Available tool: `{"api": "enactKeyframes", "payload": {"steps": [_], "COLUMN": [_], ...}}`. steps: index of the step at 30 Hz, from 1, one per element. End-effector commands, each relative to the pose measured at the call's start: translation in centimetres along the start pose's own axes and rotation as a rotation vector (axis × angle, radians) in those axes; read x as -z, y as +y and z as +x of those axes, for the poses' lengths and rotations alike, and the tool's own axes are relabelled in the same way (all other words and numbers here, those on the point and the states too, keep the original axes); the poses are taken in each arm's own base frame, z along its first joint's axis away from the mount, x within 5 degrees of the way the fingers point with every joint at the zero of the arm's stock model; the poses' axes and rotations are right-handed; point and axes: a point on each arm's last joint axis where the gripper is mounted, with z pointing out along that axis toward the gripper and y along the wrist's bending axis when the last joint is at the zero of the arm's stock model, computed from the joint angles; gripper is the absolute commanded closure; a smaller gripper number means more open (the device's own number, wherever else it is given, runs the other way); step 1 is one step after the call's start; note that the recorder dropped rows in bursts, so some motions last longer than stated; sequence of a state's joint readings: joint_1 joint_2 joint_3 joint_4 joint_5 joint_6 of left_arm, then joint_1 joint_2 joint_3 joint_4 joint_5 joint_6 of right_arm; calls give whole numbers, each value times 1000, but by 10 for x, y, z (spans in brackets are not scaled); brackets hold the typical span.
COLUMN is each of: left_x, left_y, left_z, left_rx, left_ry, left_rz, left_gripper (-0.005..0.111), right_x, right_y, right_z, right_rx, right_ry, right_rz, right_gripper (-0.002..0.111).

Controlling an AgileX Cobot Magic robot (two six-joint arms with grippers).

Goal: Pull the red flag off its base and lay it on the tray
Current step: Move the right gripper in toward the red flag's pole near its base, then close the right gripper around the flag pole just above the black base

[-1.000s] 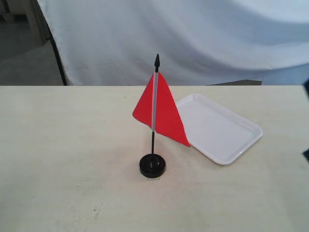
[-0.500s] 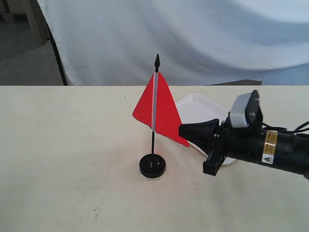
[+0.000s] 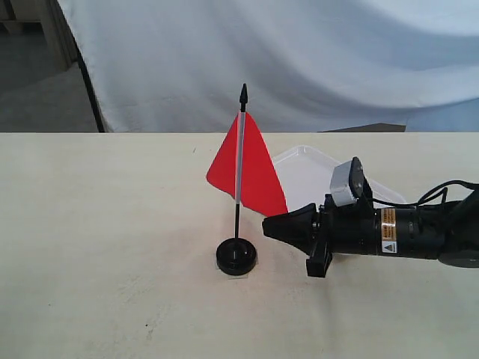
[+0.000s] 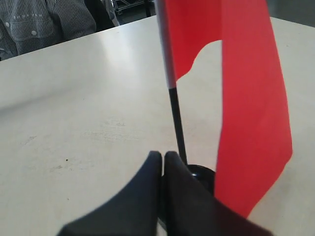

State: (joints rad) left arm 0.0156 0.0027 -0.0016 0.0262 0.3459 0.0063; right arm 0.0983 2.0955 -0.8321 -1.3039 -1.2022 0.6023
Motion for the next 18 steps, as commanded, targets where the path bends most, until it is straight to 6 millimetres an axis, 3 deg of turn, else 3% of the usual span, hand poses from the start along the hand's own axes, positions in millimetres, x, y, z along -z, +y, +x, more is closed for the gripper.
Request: {"api": "enactKeyframes", "payload": {"steps": [1,5,8,18], "left_x": [0,0,0,0], "left_y": [0,0,0,0], "left_z": [0,0,0,0], "left_rx": [1,1,1,1], "left_ry": [-4,-4,-4,-4], "left_rz": [2,2,2,2], "left_gripper": [107,107,107,107], "right_x": [0,0,-1,-18], "right_y": [0,0,-1,1], "right_z": [-1,-2,-3,-11], "right_rx": [-1,-1,-11,-42], "right_ry": [-15,-16,-31,-91], "right_rz": [-11,-9,10,77], "right_gripper": [81,36,12,10]}}
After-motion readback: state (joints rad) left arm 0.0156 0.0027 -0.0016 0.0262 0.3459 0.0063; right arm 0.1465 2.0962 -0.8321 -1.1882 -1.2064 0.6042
